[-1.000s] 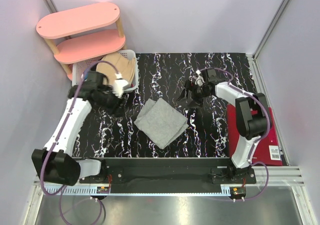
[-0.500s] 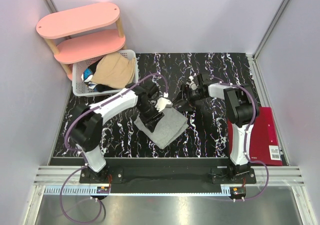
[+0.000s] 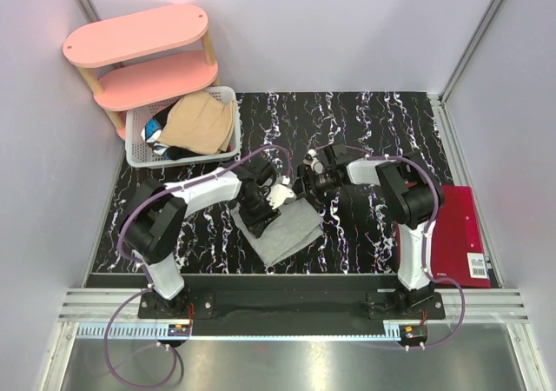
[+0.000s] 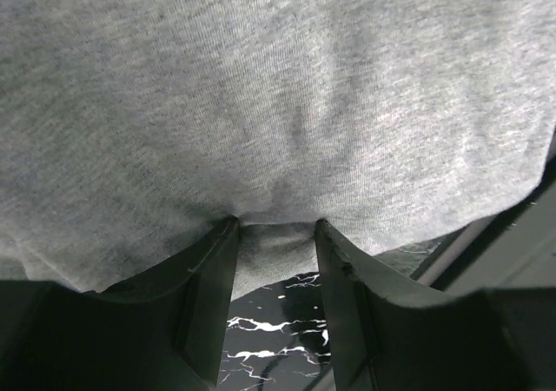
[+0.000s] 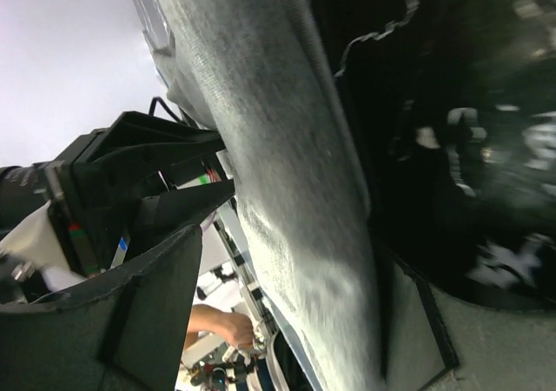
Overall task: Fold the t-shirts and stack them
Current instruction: Put the neatly folded tshirt into the corner of the board with the right arm
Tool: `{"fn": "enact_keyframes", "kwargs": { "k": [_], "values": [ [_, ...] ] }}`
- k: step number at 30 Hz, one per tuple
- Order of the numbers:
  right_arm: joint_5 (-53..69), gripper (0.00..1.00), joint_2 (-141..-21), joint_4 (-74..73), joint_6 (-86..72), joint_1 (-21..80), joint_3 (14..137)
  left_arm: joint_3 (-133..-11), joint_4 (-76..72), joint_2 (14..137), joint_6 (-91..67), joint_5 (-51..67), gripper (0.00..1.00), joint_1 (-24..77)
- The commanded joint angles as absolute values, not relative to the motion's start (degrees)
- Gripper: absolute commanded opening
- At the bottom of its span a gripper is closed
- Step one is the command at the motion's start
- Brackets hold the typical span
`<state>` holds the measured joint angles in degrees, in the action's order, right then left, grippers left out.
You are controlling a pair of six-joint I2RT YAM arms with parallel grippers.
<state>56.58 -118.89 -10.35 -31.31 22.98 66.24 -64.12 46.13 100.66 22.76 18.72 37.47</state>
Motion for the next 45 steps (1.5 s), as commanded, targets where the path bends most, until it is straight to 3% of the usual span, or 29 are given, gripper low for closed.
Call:
{"fn": "enact_keyframes", "kwargs": {
  "k": [1,10,13,14,15,18,21,27,34,45],
  "values": [
    [47.81,0.78,-120.24,-13.18,-28.48,25.57,63.19,-61.53,40.87,97.56,23.2,15.91,0.47,38.58],
    [49.65,0.58,-119.0,-13.18,-29.62,27.77,63.19,-60.12,38.32,97.12,21.54,16.52,0.47,38.58],
    [50.62,0.46,-119.18,-13.18,-30.06,28.65,64.6,-60.29,38.32,96.6,21.45,16.44,0.47,38.58],
    [50.97,0.41,-119.35,-12.92,-30.58,28.65,65.3,-60.38,38.32,96.33,21.27,16.17,0.47,38.58],
    [51.41,0.28,-119.7,-12.83,-30.76,28.57,65.65,-60.47,38.41,95.55,21.27,15.91,0.47,38.58],
    [52.38,0.02,-120.23,-12.57,-31.81,28.65,67.49,-60.91,38.85,93.79,21.18,14.07,0.47,38.5],
    [51.51,0.0,-120.5,-11.34,-35.32,26.2,68.99,-61.52,39.37,88.1,22.06,9.17,0.48,37.97],
    [45.56,0.0,-118.83,-12.55,-38.59,12.15,74.26,-64.24,41.3,73.6,25.57,-1.48,0.51,33.32],
    [29.9,0.0,-119.7,-31.35,-31.73,1.59,89.8,-72.68,49.74,67.16,26.89,7.03,0.52,17.77],
    [15.48,0.0,-125.06,-35.85,-35.85,-12.03,96.93,-69.43,52.47,60.73,29.35,10.28,0.52,8.62]
  ]
}}
